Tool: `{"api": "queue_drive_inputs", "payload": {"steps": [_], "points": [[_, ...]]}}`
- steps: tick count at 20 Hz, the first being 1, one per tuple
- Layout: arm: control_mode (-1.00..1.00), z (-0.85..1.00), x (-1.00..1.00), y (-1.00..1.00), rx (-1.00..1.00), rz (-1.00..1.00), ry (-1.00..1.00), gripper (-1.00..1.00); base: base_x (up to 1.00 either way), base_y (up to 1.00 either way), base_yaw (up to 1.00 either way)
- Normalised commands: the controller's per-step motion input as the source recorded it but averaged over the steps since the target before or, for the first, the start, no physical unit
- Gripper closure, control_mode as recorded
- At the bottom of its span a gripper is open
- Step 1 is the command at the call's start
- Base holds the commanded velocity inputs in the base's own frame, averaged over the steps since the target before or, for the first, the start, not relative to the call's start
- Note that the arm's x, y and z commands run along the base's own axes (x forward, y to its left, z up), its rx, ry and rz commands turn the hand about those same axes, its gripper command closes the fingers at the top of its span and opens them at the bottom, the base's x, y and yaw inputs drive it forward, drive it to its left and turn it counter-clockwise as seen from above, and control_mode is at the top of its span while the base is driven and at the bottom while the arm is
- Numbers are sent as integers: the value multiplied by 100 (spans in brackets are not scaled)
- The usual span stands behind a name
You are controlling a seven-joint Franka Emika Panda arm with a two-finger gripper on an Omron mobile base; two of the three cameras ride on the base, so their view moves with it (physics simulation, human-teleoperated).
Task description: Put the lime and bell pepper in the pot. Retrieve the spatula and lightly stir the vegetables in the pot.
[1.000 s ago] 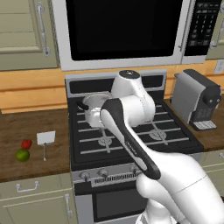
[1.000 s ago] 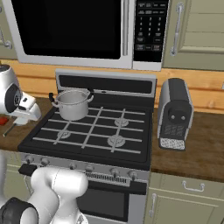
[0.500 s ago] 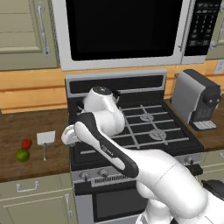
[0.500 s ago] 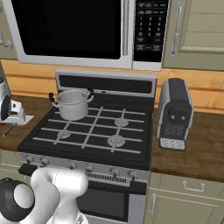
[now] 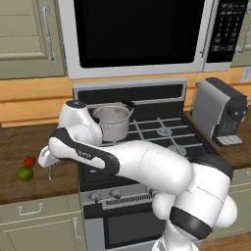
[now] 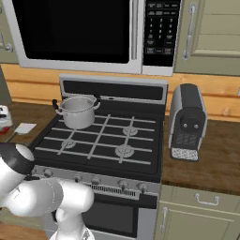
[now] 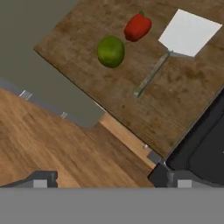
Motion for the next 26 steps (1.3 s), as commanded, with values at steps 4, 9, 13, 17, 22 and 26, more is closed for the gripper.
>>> {"api": "queue_drive_inputs", "payload": {"steps": [4,9,13,17,22,26], "points": [[-100,-27,-2,95,-14,18,0,-100,0,0,0],[-100,-49,45,69,-10,17,0,-100,0,0,0],[-100,-31,66,15,-2,-1,4,-100,0,0,0],[-100,-22,58,33,-3,-4,2,-100,0,0,0],[-100,-21,48,40,-8,-2,0,-100,0,0,0],[-100,0,21,43,-9,-2,0,-100,0,0,0]]}}
